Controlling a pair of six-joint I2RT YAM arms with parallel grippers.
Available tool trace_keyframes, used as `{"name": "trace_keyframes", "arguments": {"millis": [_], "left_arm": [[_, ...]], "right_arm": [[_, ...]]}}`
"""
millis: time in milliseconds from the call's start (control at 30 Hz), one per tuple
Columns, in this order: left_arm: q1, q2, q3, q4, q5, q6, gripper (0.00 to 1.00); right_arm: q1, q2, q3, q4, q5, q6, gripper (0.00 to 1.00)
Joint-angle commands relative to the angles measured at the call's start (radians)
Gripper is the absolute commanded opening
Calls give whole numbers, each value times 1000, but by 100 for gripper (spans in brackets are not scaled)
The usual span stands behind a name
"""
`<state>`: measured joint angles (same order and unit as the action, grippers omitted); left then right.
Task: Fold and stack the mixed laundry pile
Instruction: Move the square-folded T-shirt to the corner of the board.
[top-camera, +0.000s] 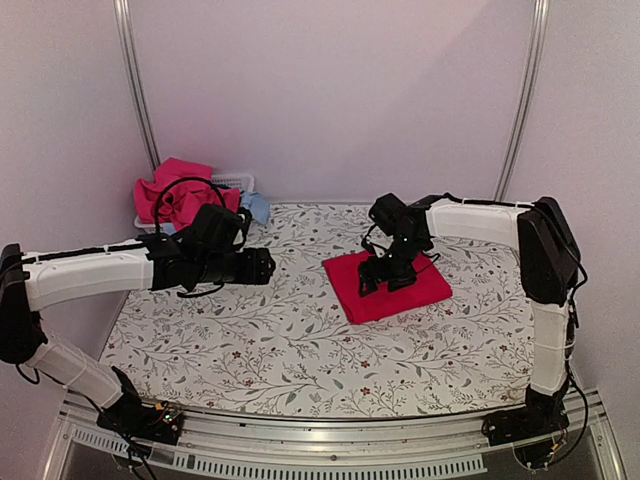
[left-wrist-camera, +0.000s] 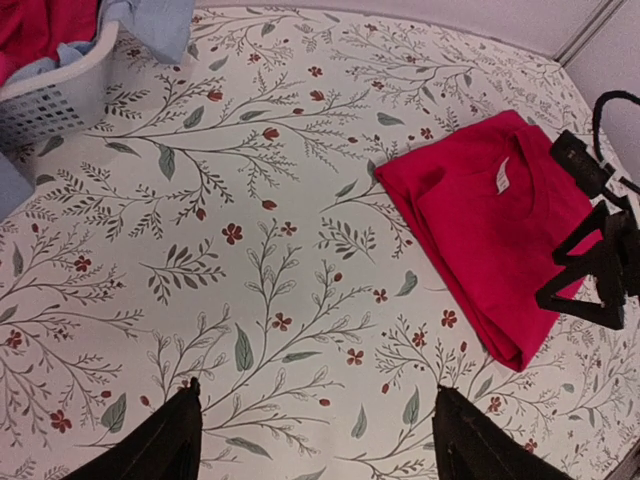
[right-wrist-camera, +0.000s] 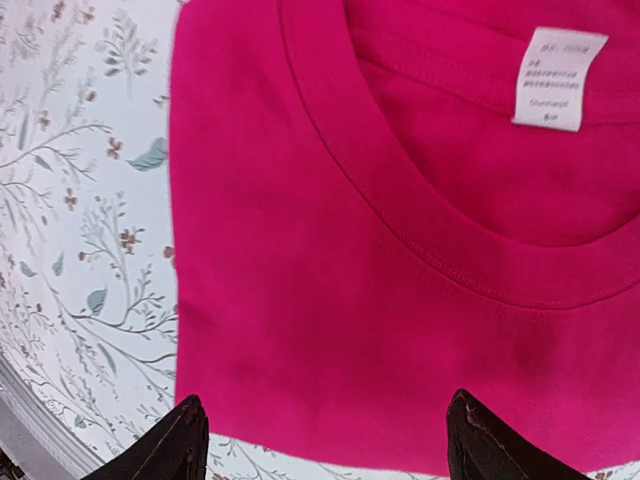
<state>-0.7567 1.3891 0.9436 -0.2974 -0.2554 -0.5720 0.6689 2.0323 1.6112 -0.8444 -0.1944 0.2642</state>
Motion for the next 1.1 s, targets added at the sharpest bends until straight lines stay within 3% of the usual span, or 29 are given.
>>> {"name": "trace_keyframes", "arguments": {"millis": [0, 200, 300, 400, 533, 600, 667, 900, 1067], "left_arm": [[16, 9, 28, 4, -20, 9, 79], [20, 15, 28, -4, -27, 1, 79], [23, 16, 24, -5, -28, -4, 79], [26, 21, 20, -8, -24, -8, 79], [29, 32, 29, -28, -25, -7, 79], [32, 33, 37, -37, -33, -8, 79], [32, 31, 42, -35, -35, -9, 79], [34, 44, 35, -10, -27, -16, 79], [35, 56, 40, 13, -32, -19, 81]], "right_arm": [[8, 85, -5, 28, 35, 1, 83], [-49, 205, 36, 84, 73, 24, 82], [-95, 264, 131, 106, 66, 15, 81], [-117, 390, 342, 61, 55, -7, 80], [-129, 579, 762, -82, 48, 2, 81], [-140, 630, 871, -117, 65, 15, 81], [-150, 558, 823, -110, 73, 25, 82], [-142, 101, 234, 6, 45, 41, 82], [-110, 9, 28, 52, 80, 78, 83]]}}
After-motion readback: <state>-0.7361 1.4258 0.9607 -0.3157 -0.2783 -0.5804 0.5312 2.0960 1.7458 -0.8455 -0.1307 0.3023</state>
